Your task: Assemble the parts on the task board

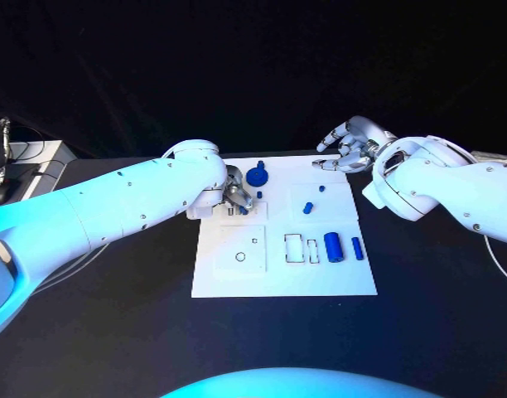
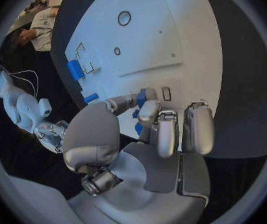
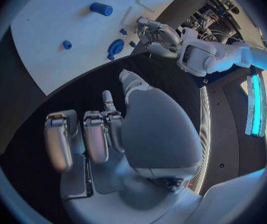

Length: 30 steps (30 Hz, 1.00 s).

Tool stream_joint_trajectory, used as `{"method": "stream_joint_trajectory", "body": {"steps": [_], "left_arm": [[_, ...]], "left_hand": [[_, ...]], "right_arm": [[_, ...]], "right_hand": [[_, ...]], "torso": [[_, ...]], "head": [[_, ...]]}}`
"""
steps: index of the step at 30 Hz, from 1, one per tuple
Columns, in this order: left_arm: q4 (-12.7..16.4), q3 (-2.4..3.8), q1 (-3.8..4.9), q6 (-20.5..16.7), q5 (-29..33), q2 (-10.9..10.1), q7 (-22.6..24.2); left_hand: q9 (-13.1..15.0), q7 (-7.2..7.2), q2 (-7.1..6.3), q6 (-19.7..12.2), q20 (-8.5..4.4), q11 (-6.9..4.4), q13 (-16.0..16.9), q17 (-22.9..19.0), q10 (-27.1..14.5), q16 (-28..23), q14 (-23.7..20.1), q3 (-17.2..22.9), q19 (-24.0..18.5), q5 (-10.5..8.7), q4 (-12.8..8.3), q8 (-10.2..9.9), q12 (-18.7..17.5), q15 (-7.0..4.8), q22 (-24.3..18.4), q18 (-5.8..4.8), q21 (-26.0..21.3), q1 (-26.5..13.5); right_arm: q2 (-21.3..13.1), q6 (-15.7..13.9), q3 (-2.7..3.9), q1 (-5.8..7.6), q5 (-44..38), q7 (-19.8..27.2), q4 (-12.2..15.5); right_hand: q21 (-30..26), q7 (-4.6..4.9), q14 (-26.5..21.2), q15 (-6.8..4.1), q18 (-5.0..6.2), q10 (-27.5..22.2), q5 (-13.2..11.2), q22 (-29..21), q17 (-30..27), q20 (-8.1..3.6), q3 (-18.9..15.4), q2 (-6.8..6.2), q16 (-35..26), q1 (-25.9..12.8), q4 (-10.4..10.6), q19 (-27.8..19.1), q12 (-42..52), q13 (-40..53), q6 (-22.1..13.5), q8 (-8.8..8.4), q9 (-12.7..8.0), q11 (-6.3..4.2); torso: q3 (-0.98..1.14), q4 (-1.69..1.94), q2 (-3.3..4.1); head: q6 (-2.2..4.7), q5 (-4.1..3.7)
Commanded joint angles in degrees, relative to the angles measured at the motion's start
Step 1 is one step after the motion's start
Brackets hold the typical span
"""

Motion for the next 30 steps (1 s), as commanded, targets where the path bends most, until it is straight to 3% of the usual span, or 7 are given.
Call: {"method": "stream_joint_trajectory", "body": {"steps": [1,30], "left_arm": [[0.11,-0.48,-0.76,1.86,0.20,0.03,-0.39],[1.00,-0.60,-0.86,1.67,-0.47,-0.68,-0.40]], "left_hand": [[-0.07,-1.46,-0.01,1.84,-0.15,-0.14,-0.03,15.09,-0.44,0.19,5.96,-0.46,0.18,-0.31,-0.08,-0.23,-0.35,-0.29,-0.04,-0.42,-0.19,-0.43],[-0.23,-1.63,-1.03,2.13,-0.25,-0.28,0.13,15.09,-0.44,0.19,5.96,-2.65,0.20,-0.04,0.88,-0.77,-0.38,-0.39,-0.11,-0.40,-0.29,-0.44]], "right_arm": [[-0.02,0.69,0.02,-0.03,-0.28,0.27,0.06],[-0.21,0.68,0.02,-0.08,-0.28,0.29,0.18]], "right_hand": [[-0.29,-0.05,5.97,-0.13,-0.39,1.71,0.29,13.88,14.62,-0.17,0.43,0.13,0.10,-0.16,-0.05,5.24,0.01,11.05,-0.48,0.35,0.08,-0.11],[-0.39,-0.05,5.94,-0.13,-0.37,1.73,0.34,13.80,14.52,-0.18,0.53,0.16,0.07,-0.31,-0.06,5.19,0.03,11.07,-0.53,0.42,0.10,-0.11]], "torso": [[0.00,-0.01,-0.07],[-0.05,0.00,0.01]], "head": [[-0.08,0.06],[0.05,-0.01]]}}
